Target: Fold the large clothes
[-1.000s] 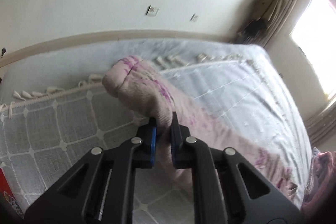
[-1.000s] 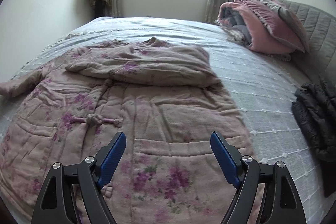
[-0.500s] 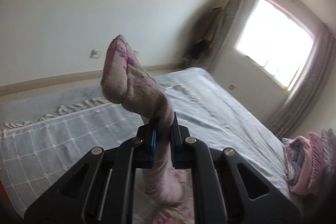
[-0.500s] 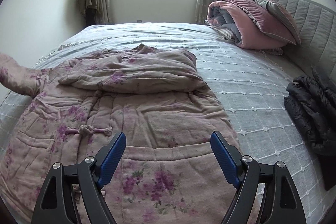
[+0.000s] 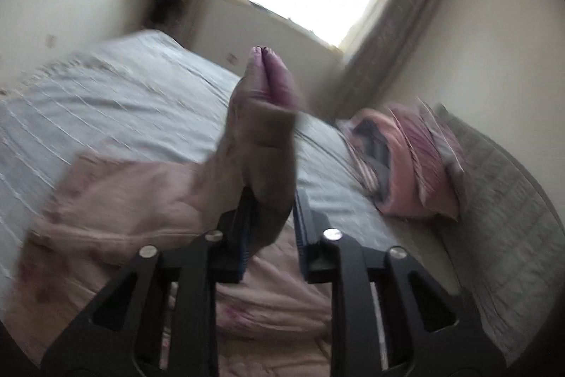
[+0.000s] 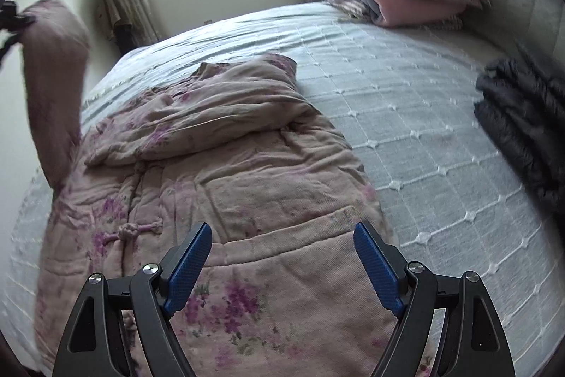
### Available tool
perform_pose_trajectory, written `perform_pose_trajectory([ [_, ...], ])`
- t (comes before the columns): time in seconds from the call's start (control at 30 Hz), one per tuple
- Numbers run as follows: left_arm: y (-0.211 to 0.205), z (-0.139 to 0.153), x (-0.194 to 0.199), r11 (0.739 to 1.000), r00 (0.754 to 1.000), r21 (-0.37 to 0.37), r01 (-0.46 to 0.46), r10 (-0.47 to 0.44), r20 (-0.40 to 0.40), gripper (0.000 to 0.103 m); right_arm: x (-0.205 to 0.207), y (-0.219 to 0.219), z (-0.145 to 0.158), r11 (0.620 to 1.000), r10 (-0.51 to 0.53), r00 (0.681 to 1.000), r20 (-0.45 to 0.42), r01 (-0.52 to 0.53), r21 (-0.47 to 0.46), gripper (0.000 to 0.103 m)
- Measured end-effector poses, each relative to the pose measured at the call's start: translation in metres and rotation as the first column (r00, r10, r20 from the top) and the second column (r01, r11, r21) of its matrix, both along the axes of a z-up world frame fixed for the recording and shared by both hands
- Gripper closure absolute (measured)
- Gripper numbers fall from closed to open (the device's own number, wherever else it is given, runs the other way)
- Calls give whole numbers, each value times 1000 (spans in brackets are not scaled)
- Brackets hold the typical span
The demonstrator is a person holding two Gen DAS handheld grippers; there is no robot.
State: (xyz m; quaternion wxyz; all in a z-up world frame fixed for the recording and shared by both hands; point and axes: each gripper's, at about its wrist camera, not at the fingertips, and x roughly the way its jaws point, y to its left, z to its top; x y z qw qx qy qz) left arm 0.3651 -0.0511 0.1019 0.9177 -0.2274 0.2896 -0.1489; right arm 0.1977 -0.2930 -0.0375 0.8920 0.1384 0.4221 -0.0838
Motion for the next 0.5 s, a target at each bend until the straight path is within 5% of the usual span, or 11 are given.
perform_pose_trajectory([
  [0.07,-48,-37,12,984,974,-20,178,-179,-140,64,1,-14,-6,999,-35,999,-24,36,16,19],
  [0.17,-71,-75,-3,973,952,2,230,-225,-209,64,1,-32,-13,994,-80,995,-61,84,66,19],
  [0.33,-2,-93,-31,992,955,55,116,-97,-281,62,0,-40,-12,986,-81,995,-58,89,140,19],
  [0.5,80,-99,-87,976,956,200,-88,139,-257,35,3,-25,-10,994,-38,998,-54,44,103,19],
])
